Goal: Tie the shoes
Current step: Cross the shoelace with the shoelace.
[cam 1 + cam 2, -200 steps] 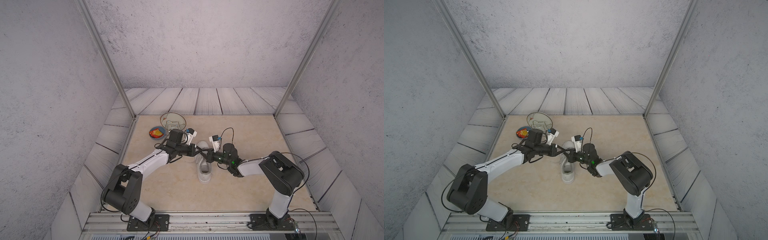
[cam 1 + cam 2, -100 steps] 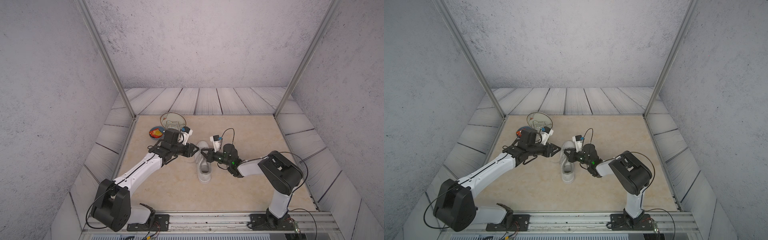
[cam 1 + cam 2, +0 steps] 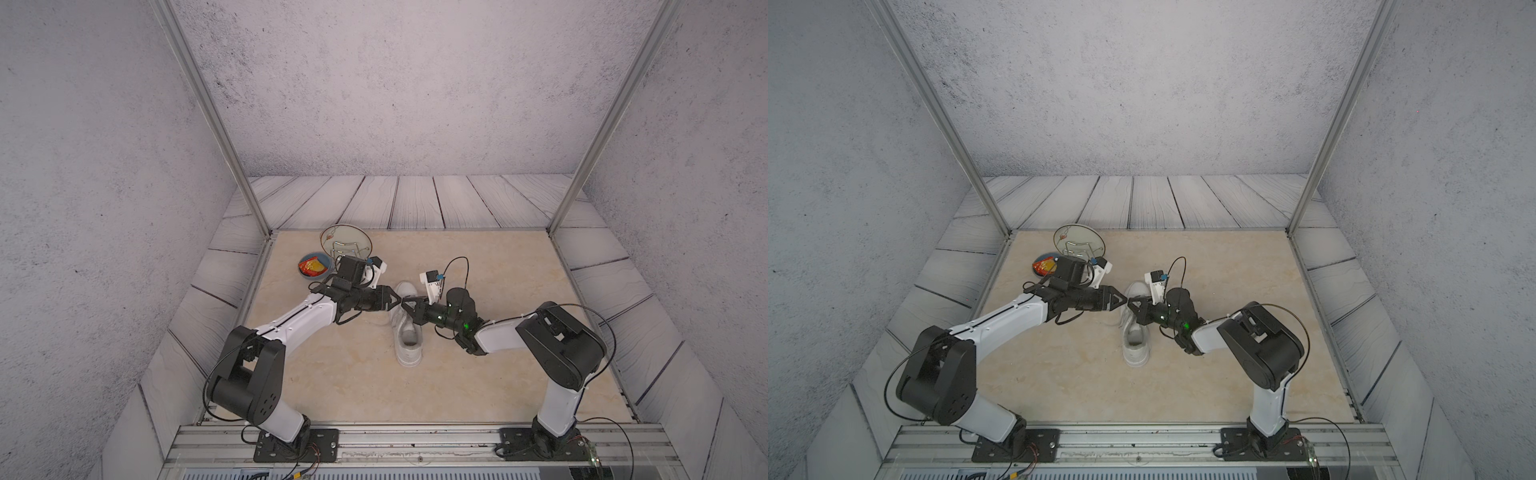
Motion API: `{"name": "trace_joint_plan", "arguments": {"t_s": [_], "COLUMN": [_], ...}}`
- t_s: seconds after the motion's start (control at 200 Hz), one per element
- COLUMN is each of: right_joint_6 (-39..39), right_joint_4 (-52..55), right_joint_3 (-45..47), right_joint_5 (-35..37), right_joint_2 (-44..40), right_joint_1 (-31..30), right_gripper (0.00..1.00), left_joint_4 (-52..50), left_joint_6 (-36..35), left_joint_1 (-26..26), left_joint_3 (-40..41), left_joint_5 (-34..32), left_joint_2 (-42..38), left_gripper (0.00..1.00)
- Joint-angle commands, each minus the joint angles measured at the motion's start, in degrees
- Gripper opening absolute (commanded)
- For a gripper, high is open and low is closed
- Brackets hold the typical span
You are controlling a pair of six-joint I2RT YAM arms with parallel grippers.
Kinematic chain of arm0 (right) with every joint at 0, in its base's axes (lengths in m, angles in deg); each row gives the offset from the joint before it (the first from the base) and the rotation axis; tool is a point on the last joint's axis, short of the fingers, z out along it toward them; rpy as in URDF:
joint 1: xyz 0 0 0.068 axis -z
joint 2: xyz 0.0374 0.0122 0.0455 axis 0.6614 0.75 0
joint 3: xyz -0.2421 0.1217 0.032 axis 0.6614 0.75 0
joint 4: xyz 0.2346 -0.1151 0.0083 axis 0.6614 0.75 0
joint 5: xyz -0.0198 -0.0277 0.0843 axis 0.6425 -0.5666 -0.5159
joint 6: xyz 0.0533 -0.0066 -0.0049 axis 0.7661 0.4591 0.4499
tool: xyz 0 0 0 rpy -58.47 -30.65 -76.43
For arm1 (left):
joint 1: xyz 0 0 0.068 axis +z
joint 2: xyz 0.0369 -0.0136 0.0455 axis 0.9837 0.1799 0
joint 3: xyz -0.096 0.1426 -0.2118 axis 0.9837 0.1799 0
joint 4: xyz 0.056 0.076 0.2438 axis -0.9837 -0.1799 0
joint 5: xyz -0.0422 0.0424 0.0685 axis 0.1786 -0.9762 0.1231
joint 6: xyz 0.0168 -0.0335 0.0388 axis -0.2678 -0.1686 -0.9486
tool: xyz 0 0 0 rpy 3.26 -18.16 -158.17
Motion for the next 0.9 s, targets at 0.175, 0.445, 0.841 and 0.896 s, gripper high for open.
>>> {"name": "trace_joint_plan", "arguments": {"t_s": [0.175, 0.445, 0.841, 0.896], "right_joint_6": [-0.6, -0.5, -0.3, -0.2], "right_joint_4": [0.4, 0.3, 0.1, 0.1], "right_joint_3": [0.5, 0.4, 0.4, 0.4], "right_joint_5": [0.0, -0.1, 0.4, 0.5], "right_joint_2": [1.1, 1.1, 1.1, 1.1], "right_joint_1": [-0.7, -0.7, -0.8, -0.8], "right_gripper": [0.0, 0.0, 0.0, 0.0], "left_joint_4": [5.8, 9.6, 10.4, 10.5], "left_joint_6": [6.0, 9.2, 10.5, 10.9], "left_joint_1": [1.2, 1.4, 1.3, 1.3], "left_joint_3": [-1.0, 0.5, 2.0, 2.2], "left_joint_5": [1.8, 4.7, 5.5, 5.7], "left_joint_2": [2.4, 4.3, 5.3, 5.3], "left_gripper": [0.31, 0.28, 0.2, 0.2]}}
